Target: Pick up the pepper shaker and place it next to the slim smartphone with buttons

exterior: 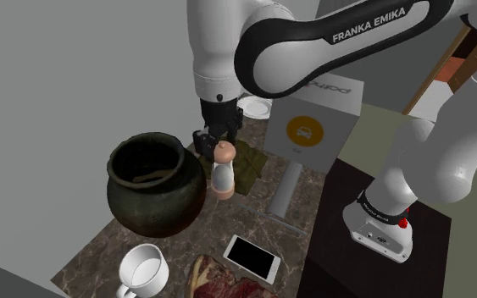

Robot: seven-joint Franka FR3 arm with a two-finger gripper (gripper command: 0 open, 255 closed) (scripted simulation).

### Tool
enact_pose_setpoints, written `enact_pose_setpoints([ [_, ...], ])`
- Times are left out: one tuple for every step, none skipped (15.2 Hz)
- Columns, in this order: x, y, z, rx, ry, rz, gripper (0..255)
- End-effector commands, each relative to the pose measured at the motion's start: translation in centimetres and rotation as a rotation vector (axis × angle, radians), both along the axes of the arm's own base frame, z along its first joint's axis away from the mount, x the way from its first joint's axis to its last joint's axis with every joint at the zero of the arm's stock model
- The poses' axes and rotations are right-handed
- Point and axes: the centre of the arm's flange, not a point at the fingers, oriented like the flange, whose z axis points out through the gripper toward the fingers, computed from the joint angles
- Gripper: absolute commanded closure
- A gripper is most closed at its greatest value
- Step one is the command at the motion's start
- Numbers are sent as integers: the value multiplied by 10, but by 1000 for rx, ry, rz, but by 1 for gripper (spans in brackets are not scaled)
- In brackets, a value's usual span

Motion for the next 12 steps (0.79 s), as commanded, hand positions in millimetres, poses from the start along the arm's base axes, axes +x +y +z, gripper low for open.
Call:
enact_pose_setpoints([
  [1,0,-10,0,-1,0,255],
  [1,0,-16,0,-1,0,255],
  [1,0,-21,0,-1,0,255],
  [1,0,-26,0,-1,0,255],
  [1,0,-31,0,-1,0,255],
  [1,0,-37,0,-1,0,255],
  [1,0,-42,0,-1,0,255],
  [1,0,-47,0,-1,0,255],
  [1,0,-53,0,-1,0,255],
  [1,0,-58,0,-1,0,255],
  [1,0,-63,0,-1,0,255],
  [1,0,-68,0,-1,0,255],
])
